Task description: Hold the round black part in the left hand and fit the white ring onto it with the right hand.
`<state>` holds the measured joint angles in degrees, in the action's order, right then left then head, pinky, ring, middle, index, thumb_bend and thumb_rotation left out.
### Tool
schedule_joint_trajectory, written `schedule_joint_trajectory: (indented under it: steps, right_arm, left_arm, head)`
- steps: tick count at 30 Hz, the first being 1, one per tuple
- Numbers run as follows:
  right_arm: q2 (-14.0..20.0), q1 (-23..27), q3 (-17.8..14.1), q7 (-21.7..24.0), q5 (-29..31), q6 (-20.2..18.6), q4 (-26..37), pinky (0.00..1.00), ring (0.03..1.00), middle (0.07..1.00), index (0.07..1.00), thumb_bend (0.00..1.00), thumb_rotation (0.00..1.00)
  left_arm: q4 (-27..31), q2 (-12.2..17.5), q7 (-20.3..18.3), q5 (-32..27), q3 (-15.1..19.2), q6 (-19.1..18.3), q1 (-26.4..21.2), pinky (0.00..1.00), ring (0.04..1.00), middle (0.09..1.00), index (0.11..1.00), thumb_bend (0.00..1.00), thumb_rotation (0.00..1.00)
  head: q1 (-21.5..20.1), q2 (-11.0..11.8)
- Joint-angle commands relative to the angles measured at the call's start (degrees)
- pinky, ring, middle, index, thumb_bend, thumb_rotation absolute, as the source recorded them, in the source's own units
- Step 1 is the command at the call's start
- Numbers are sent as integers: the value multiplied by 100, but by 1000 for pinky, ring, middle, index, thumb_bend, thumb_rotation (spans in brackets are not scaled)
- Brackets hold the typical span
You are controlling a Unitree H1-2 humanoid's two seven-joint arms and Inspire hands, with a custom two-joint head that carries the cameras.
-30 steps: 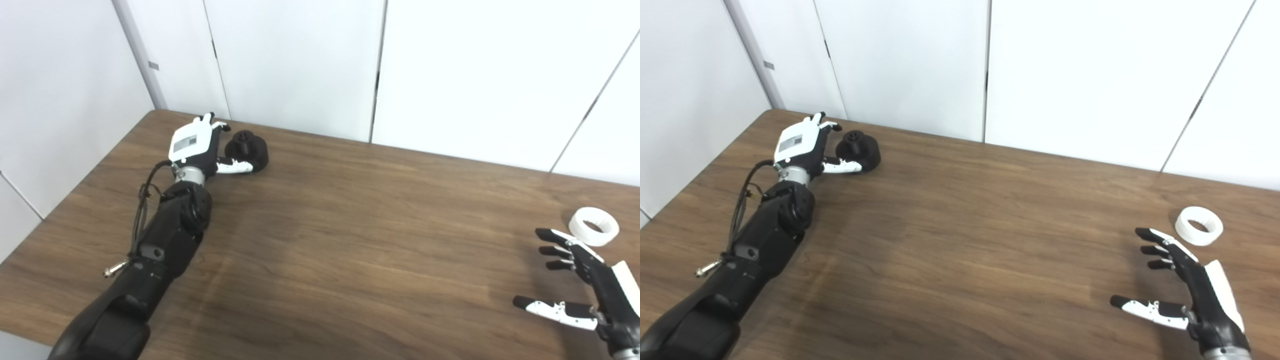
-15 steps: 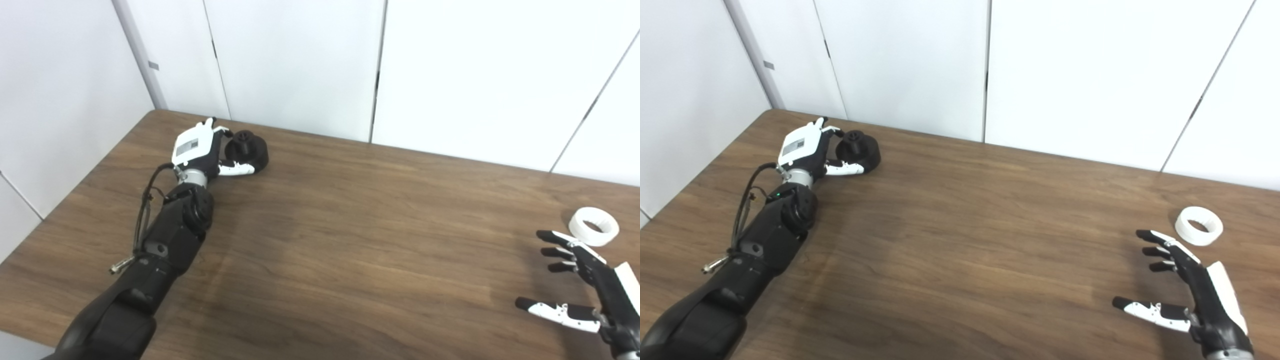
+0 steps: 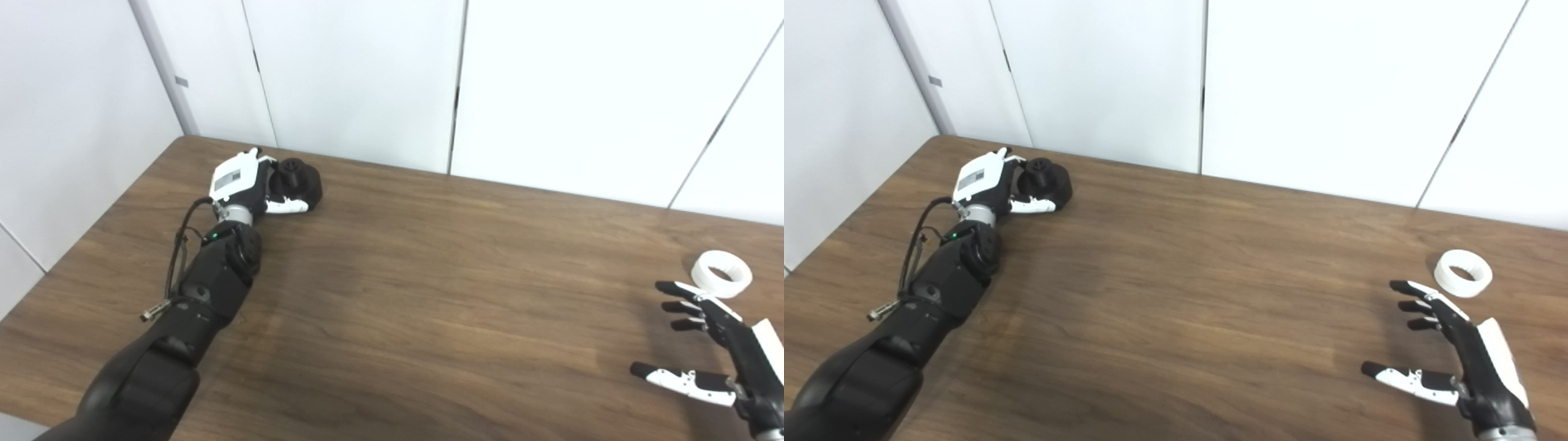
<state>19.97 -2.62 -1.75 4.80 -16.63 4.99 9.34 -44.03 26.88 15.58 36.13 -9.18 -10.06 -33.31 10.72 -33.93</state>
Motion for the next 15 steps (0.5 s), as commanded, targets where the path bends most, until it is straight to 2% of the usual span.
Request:
schedule_joint_trajectory:
  steps: [1, 7, 12, 15]
  right_arm:
    - [82, 107, -93, -50, 72, 159, 181, 627, 759, 825, 774, 690, 127]
    - [92, 92, -103, -46, 63, 168, 183, 636, 757, 827, 765, 686, 125]
    - [94, 88, -115, -42, 99, 179, 178, 634, 756, 828, 761, 683, 94]
    - [112, 83, -123, -30, 132, 215, 164, 644, 759, 829, 760, 679, 101]
  left_arm:
    - [-48, 103, 210, -11, -10, 140, -398, 862, 1000, 977, 775, 1000, 477]
    - [-69, 38, 215, -219, 34, 294, -384, 894, 1000, 969, 740, 1000, 443]
    - [-36, 39, 250, -336, 45, 467, -337, 913, 990, 925, 593, 972, 330]
    - [-31, 60, 239, -361, 58, 538, -316, 907, 978, 907, 542, 956, 280]
  head:
    - [0, 0]
    - [6, -4]
    - [20, -20]
    - [26, -32]
